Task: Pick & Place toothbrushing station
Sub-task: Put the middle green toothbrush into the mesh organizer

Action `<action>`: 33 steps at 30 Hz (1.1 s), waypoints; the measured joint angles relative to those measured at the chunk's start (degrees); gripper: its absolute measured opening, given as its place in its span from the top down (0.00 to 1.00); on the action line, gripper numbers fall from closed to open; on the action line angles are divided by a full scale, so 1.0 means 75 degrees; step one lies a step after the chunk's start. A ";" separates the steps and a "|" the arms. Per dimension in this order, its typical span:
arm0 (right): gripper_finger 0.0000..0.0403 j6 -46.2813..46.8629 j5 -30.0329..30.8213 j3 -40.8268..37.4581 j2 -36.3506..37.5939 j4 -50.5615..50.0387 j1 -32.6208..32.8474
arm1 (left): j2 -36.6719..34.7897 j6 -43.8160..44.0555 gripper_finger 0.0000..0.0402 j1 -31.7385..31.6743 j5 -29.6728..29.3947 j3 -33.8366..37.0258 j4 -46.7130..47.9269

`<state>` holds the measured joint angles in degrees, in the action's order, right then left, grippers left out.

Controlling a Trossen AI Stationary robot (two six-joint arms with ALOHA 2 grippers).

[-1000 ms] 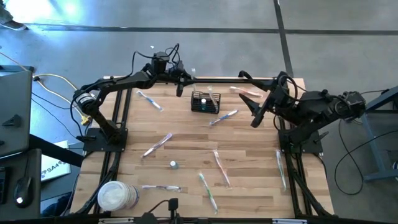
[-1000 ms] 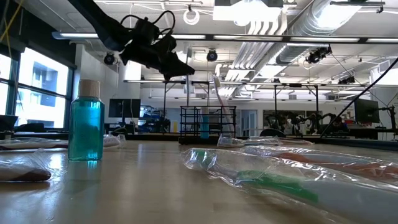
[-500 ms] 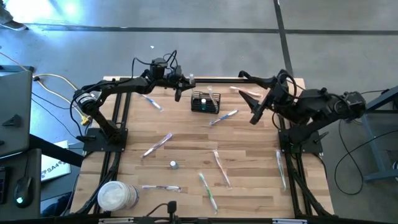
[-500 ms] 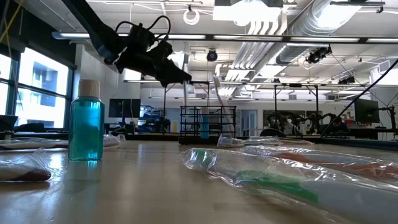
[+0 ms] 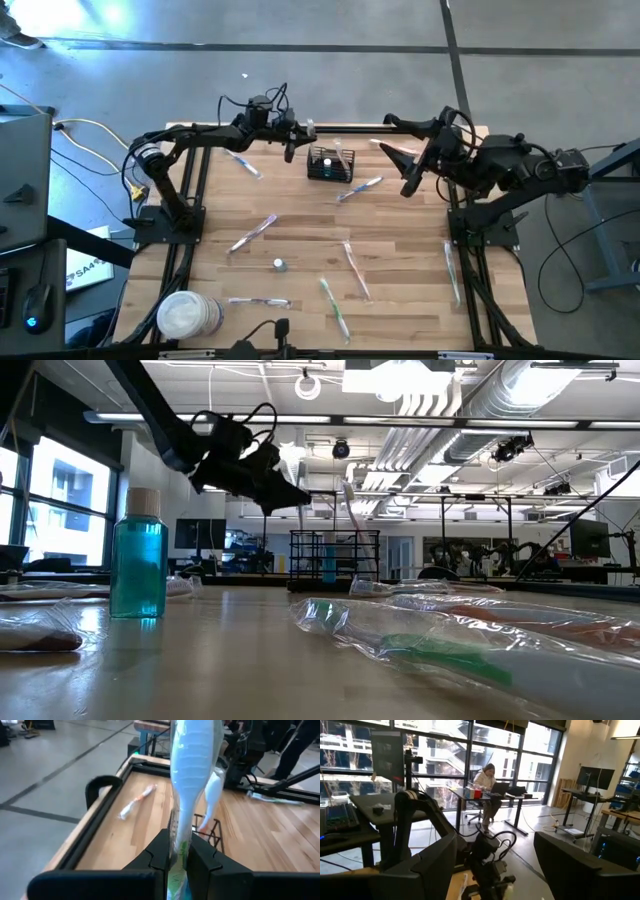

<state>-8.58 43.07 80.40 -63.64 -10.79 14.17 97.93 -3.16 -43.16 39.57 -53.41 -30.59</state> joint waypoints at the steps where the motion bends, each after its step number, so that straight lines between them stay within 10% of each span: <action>1: 0.36 0.0000 0.0001 0.0000 -0.0003 0.0013 0.0000 | 0.0018 0.0000 0.92 0.0000 -0.0003 0.0000 0.0021; 33: 0.36 -0.0005 -0.1005 0.0000 -0.0006 0.0090 -0.0708 | 0.0434 -0.0204 0.80 0.0006 -0.0818 0.0000 0.0183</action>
<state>-8.62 35.53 80.40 -63.68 -10.11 8.86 101.19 -4.69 -43.11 33.44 -53.41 -29.21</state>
